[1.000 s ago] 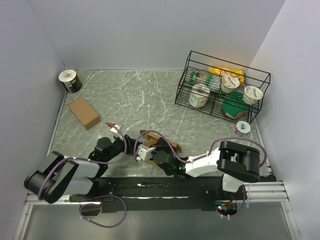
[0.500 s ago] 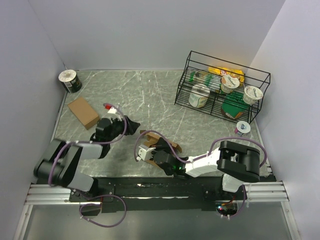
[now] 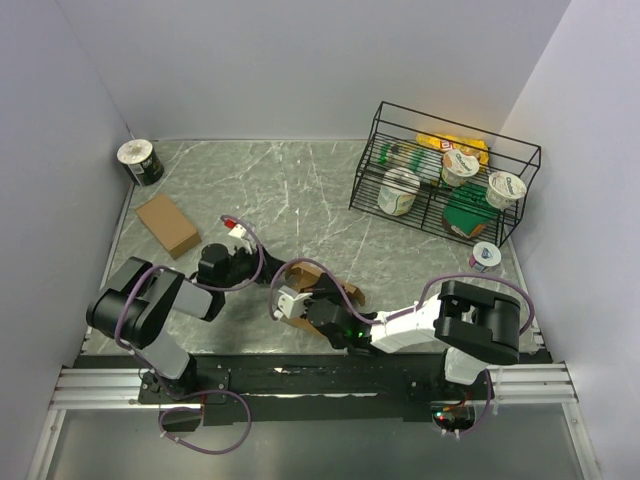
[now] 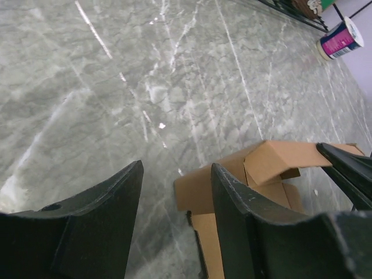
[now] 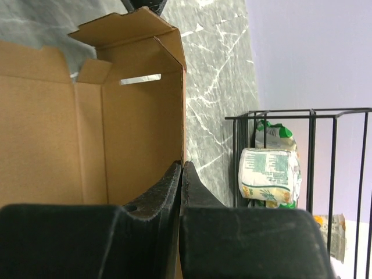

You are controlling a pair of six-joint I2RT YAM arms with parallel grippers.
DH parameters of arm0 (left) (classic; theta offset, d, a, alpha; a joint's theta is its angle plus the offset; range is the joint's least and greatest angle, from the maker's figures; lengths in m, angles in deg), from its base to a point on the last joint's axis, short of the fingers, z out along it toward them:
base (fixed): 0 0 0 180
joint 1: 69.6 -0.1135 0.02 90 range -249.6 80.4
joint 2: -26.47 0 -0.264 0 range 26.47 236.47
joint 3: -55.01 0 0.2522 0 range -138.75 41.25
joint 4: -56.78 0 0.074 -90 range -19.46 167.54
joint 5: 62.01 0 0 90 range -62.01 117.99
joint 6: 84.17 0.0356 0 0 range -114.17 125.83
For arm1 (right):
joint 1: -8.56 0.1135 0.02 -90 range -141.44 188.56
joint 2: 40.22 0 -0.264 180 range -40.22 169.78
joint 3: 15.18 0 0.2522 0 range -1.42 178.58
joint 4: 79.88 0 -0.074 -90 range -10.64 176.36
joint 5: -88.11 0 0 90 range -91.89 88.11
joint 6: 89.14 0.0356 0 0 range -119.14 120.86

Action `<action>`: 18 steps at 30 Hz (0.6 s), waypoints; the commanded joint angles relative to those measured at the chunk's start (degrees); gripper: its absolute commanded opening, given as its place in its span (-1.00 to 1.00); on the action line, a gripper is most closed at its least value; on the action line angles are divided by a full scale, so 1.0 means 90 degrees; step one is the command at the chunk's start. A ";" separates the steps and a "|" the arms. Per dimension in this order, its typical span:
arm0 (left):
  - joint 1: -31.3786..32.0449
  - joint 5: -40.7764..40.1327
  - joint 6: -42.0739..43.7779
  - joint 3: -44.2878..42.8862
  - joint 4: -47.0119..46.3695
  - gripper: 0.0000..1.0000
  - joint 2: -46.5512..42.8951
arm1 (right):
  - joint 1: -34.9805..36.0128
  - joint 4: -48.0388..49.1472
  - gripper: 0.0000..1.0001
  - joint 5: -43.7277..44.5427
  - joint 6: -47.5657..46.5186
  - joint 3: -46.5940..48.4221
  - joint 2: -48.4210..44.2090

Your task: Fold the paper box

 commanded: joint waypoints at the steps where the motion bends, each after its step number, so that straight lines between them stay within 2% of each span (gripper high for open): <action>1: 0.0316 0.0511 -0.0015 0.0084 -0.0563 0.12 -0.0047 | -0.0005 -0.0525 -1.00 -0.0473 0.0447 -0.0016 0.0149; 18: 0.0677 0.0433 -0.0171 0.0513 -0.1608 0.11 0.0099 | -0.0005 -0.0564 -1.00 -0.0493 0.0427 -0.0036 0.0119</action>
